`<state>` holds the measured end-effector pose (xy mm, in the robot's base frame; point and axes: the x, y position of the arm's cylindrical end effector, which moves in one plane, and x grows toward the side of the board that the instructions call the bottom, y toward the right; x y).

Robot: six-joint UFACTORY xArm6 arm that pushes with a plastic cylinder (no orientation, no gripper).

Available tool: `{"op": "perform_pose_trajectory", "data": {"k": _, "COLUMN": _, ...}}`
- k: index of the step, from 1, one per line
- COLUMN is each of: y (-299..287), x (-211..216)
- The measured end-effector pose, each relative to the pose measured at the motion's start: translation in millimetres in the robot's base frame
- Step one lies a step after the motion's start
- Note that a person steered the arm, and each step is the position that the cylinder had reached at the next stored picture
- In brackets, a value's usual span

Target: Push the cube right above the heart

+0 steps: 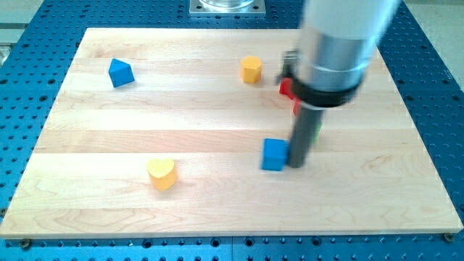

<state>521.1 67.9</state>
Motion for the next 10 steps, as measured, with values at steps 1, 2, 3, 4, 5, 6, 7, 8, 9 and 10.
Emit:
{"op": "perform_pose_trajectory", "data": {"k": 1, "y": -45.2, "x": 1.3}}
{"op": "perform_pose_trajectory", "data": {"k": 2, "y": -64.1, "x": 9.9}}
{"op": "perform_pose_trajectory", "data": {"k": 3, "y": -58.4, "x": 24.3}}
{"op": "perform_pose_trajectory", "data": {"k": 4, "y": -60.1, "x": 24.3}}
{"op": "perform_pose_trajectory", "data": {"k": 5, "y": -69.4, "x": 30.2}}
{"op": "perform_pose_trajectory", "data": {"k": 6, "y": -75.9, "x": 22.4}}
{"op": "perform_pose_trajectory", "data": {"k": 7, "y": -77.7, "x": -23.4}}
{"op": "perform_pose_trajectory", "data": {"k": 8, "y": -99.2, "x": -74.7}}
{"op": "perform_pose_trajectory", "data": {"k": 9, "y": -58.3, "x": -98.7}}
{"op": "perform_pose_trajectory", "data": {"k": 10, "y": 2.8, "x": -141.4}}
